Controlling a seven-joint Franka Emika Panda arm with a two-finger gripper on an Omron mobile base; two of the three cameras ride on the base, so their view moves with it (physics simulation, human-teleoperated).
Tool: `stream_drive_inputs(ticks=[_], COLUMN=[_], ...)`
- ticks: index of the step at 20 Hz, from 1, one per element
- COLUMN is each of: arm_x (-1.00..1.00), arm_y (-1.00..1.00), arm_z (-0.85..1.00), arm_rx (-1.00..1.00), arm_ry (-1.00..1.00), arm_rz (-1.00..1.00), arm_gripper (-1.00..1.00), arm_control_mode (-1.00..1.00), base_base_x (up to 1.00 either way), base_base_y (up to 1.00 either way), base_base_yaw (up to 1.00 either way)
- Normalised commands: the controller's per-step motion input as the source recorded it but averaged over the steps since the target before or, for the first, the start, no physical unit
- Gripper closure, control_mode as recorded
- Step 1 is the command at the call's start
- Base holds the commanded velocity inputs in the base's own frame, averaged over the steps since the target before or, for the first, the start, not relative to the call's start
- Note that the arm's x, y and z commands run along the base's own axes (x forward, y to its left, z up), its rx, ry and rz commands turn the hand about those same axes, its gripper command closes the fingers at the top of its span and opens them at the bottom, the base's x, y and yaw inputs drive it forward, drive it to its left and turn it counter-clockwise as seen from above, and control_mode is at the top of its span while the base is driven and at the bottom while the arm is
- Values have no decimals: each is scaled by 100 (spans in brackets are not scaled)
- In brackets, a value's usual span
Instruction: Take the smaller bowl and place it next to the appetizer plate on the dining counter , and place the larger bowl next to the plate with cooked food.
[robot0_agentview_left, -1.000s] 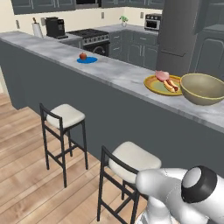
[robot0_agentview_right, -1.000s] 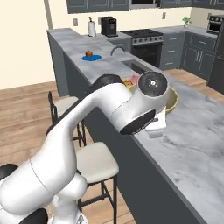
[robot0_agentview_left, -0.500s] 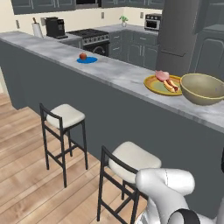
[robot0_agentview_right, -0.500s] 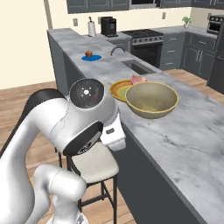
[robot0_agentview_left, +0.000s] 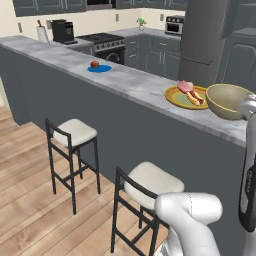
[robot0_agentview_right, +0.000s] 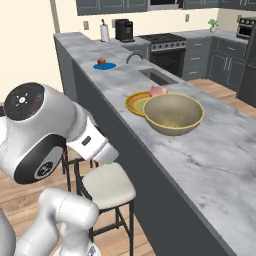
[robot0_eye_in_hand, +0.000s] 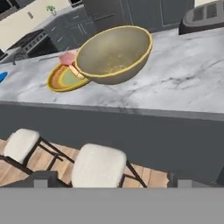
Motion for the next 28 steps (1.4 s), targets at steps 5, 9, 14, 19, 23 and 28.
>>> stream_drive_inputs(ticks=[5, 9, 14, 19, 23, 28], arm_x=[-32, 0, 0, 0, 0, 0], arm_y=[16, 0, 0, 0, 0, 0], arm_z=[1, 0, 0, 0, 0, 0], arm_rx=[-4, 0, 0, 0, 0, 0], arm_ry=[-1, 0, 0, 0, 0, 0], arm_rz=[0, 0, 0, 0, 0, 0], arm_gripper=[-100, -100, -100, -100, -100, -100], arm_control_mode=[100, 100, 100, 100, 100, 100], base_base_x=[-20, -100, -100, -100, -50, -7], base_base_y=[0, -2, -3, -32, -98, -100], base_base_yaw=[0, 0, 0, -9, -2, -3])
